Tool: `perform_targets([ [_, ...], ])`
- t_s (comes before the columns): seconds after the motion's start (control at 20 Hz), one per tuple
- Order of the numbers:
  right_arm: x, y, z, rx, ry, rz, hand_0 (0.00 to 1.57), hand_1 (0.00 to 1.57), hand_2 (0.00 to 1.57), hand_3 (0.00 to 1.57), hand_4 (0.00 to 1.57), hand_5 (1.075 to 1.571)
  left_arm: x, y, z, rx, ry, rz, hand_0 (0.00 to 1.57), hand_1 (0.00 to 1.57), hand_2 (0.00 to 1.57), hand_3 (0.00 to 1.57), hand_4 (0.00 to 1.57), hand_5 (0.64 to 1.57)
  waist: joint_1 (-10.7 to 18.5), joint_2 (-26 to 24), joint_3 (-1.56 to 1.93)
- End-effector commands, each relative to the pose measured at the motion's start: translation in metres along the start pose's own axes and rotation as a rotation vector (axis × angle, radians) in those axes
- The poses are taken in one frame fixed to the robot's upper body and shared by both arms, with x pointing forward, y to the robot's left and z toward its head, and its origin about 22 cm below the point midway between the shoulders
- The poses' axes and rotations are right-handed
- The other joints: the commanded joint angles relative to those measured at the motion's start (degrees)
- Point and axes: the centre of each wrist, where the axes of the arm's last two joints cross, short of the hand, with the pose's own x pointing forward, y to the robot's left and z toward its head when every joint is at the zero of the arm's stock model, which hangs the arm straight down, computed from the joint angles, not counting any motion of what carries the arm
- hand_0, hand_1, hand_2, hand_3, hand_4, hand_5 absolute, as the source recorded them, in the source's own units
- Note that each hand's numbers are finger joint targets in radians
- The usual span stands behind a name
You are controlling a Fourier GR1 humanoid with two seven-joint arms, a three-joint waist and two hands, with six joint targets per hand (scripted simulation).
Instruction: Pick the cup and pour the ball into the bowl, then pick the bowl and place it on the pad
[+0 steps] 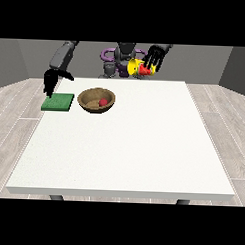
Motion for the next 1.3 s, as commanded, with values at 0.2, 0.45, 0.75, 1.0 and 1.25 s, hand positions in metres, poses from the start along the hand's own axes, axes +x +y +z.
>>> perform_targets([
  [0.2, 0.023, 0.02, -0.023, 0.027, -0.11, -0.092, 0.0, 0.0, 0.0, 0.0, 0.36, 1.569, -0.036, 0.012, 0.004, 0.137, 0.085, 0.529, 0.96, 0.96, 0.93, 0.63, 0.86, 1.54, -0.5, 11.1, -0.01],
  [0.45, 0.019, 0.052, -0.033, 0.087, -0.094, -0.084, 0.0, 0.0, 0.0, 0.0, 0.42, 1.566, -0.042, 0.01, 0.013, 0.186, 0.105, 0.807, 0.0, 0.0, 0.0, 0.0, 0.4, 1.548, -1.8, 13.0, 0.06],
  [0.75, -0.003, 0.097, -0.026, 0.185, 0.011, -0.032, 0.0, 0.0, 0.0, 0.0, 0.11, 1.541, -0.096, -0.027, 0.044, 0.136, 0.248, 0.851, 0.0, 0.0, 0.0, 0.0, 0.0, 1.519, -8.0, 6.7, 0.16],
  [1.0, -0.028, 0.091, -0.014, 0.139, 0.067, -0.063, 0.0, 0.0, 0.0, 0.0, 0.03, 1.542, -0.069, -0.028, 0.046, 0.103, 0.225, 0.881, 0.0, 0.0, 0.0, 0.0, 0.0, 1.533, -6.4, 4.7, 0.22],
  [1.25, -0.032, 0.076, -0.012, 0.144, 0.023, -0.1, 0.0, 0.0, 0.0, 0.0, 0.25, 1.55, -0.082, 0.0, 0.031, 0.125, 0.162, 0.87, 0.0, 0.0, 0.0, 0.0, 0.0, 1.549, -4.5, 9.2, 0.24],
])
